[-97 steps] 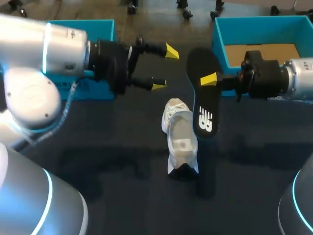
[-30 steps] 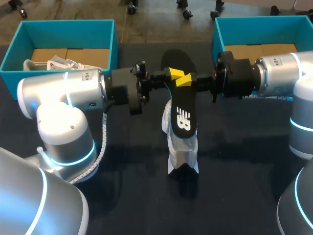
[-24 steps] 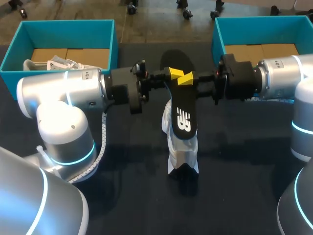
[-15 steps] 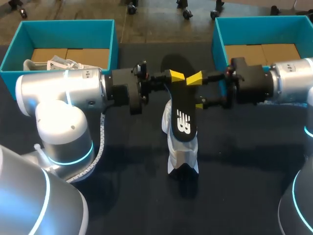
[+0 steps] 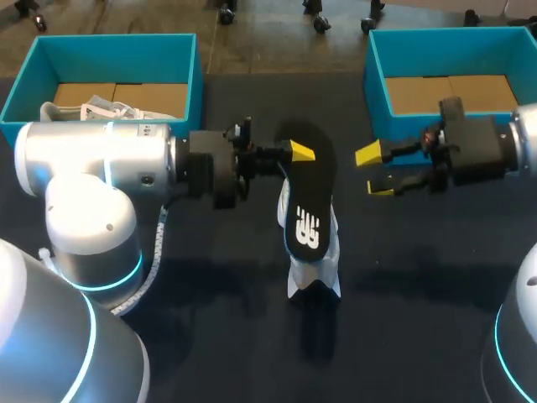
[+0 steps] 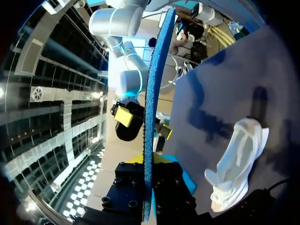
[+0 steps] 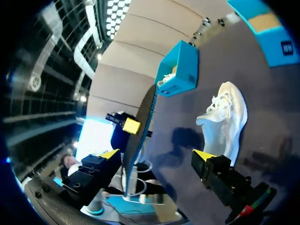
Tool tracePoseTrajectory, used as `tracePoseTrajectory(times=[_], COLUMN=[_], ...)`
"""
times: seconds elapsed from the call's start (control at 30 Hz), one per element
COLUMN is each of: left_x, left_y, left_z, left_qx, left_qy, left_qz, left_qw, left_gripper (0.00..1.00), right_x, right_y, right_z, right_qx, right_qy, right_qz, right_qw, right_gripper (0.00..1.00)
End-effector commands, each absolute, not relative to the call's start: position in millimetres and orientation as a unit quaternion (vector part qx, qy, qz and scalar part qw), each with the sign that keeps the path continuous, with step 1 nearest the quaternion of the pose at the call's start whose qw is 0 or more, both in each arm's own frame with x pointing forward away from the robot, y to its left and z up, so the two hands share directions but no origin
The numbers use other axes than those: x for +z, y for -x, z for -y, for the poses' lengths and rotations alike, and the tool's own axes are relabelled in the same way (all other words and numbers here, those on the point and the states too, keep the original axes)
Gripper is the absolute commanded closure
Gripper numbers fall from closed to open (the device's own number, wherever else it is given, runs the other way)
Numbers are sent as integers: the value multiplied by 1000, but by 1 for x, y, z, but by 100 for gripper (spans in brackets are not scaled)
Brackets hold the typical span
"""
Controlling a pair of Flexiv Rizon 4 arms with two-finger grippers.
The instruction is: Take the shoe out of the shoebox, open the shoe tongue, remove and reinsert the insole, then place the shoe into the shoebox
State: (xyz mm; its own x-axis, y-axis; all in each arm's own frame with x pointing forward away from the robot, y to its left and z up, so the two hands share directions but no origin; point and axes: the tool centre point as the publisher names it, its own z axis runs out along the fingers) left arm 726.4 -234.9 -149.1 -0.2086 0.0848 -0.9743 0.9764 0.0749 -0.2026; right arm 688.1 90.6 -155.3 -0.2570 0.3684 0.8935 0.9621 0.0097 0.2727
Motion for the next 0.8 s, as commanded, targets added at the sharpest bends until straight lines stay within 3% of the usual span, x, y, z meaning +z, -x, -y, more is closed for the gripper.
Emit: tracePoseTrajectory(times=[0.03, 0.13, 0.8], left_x=[-145, -147, -149], left_y=[-715, -708, -702], left_z=[223, 221, 220], left_qx=[-516, -525, -518], left_qy=[-447, -443, -435], left_qz=[-606, -612, -627], left_qw=[409, 392, 387], left_gripper=[100, 100, 100], right_x=[-145, -146, -148], right_y=[-682, -684, -685], right_z=[-75, -72, -71], right_qx=[-437, -416, -431], right_qy=[516, 531, 529], right_qz=[688, 703, 696], right_qw=[265, 225, 224], right_gripper=[0, 0, 0])
